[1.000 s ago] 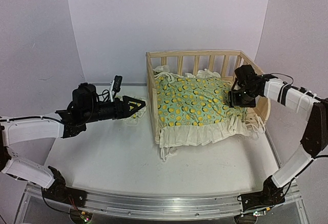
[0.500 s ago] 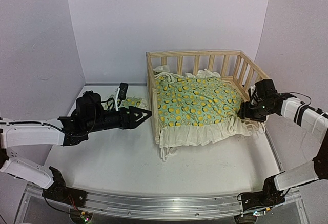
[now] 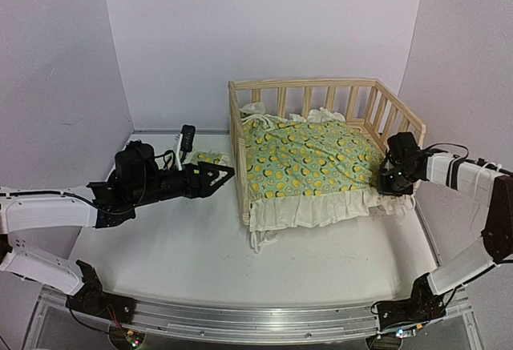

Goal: Set up the pet bed

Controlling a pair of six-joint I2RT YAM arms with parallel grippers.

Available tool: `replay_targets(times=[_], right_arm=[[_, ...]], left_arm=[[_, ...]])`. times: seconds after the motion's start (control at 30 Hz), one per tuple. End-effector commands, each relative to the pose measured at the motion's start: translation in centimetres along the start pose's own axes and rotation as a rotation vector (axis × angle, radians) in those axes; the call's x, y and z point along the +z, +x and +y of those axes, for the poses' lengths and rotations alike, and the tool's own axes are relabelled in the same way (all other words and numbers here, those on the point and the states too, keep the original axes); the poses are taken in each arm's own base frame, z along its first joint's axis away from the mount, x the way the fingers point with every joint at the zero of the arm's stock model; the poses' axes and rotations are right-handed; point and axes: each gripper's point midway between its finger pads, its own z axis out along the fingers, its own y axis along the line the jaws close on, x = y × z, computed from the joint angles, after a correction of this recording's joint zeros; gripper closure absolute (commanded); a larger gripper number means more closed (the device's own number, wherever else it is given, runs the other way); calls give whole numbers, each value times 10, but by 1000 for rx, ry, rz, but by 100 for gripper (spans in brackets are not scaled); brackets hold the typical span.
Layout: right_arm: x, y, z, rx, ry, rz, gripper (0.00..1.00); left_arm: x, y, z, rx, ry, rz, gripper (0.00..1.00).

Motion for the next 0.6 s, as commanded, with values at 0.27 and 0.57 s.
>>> replay_targets(times=[0.27,0.57], right_arm=[[-66,-108,-71,52,486,-363,100],[-114,-95,-41,-45,397,-201,21]], left_arm=[[-15,-31,-5,36,-47,-110,16],[-30,-46,3,13,-90,-155,10]])
